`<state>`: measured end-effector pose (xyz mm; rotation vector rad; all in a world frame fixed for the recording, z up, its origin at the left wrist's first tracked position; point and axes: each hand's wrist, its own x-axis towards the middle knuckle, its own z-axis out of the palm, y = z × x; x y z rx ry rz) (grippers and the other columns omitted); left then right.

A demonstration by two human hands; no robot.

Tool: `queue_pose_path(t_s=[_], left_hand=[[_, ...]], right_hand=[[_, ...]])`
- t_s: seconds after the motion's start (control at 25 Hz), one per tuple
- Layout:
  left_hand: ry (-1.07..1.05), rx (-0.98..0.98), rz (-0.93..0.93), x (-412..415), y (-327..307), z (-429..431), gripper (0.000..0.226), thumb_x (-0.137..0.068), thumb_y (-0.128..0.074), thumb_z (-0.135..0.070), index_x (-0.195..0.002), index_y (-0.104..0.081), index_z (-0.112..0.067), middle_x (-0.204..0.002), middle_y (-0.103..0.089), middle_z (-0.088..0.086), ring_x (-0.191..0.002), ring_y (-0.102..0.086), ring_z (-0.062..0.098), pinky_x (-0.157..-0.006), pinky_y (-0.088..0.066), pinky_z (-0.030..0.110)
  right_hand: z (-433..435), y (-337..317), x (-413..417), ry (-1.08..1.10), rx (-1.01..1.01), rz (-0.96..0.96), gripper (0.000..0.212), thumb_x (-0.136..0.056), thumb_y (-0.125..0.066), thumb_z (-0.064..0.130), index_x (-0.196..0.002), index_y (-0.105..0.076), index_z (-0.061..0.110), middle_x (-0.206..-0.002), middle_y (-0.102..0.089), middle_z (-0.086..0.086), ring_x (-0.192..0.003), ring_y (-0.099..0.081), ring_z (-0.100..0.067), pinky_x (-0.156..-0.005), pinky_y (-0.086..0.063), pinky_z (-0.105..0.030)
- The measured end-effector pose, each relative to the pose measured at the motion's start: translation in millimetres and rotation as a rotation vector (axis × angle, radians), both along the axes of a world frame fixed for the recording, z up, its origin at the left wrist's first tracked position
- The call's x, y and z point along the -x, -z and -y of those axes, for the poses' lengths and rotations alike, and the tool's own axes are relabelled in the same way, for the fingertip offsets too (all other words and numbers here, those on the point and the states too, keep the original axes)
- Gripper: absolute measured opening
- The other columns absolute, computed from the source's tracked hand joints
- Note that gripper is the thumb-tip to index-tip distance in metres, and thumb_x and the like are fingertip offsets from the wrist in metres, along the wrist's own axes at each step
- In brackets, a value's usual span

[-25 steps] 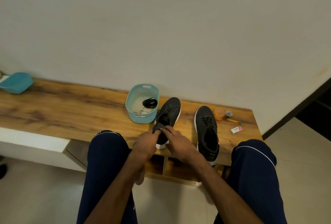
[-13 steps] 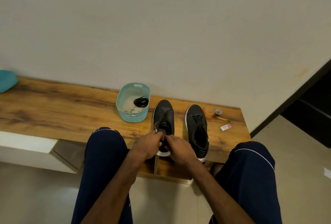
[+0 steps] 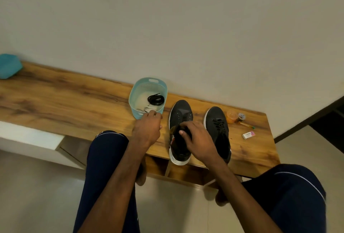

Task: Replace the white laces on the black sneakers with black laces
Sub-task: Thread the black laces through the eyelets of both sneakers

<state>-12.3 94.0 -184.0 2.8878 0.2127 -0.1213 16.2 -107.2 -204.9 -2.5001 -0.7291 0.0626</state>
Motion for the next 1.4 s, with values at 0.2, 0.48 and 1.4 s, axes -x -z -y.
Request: queue_pose_path(t_s=[0.2,0.48,1.4], left_hand=[[-0.032,-0.046,0.021,-24,-1,-27,0.046,-0.095,-0.056,-0.014,-0.140,-0.044,-0.015,-0.141,-0.047,0.006,-0.124,-0.048,0.026,-0.091,-0.050,0.044],[-0.032,-0.063,-0.073,-26,10,-40,0.046,-0.096,-0.052,-0.014,-0.141,-0.043,-0.017,-0.143,-0.045,0.006,-0.130,-0.044,0.025,-0.093,-0.045,0.044],[-0.039,0.047,-0.228,-30,31,-19,0.062,-0.098,-0.057,-0.037,-0.150,-0.030,-0.019,-0.161,-0.013,0.013,-0.130,-0.046,0.034,-0.096,-0.048,0.045]], right_hand=[[-72,-7,-84,-0.072,0.112,0.070,0.033,-0.101,-0.052,0.025,-0.131,-0.059,0.014,-0.131,-0.061,-0.005,-0.122,-0.050,-0.024,-0.102,-0.041,-0.039],[-188,22,-195,-0.278,0.555,0.071,0.041,-0.096,-0.059,0.013,-0.137,-0.053,0.011,-0.136,-0.055,-0.010,-0.124,-0.053,-0.030,-0.092,-0.048,-0.042],[-36,-3,-132,0.508,-0.526,-0.259,0.030,-0.088,-0.070,0.008,-0.117,-0.070,0.004,-0.104,-0.072,-0.006,-0.104,-0.068,-0.025,-0.095,-0.054,-0.050]])
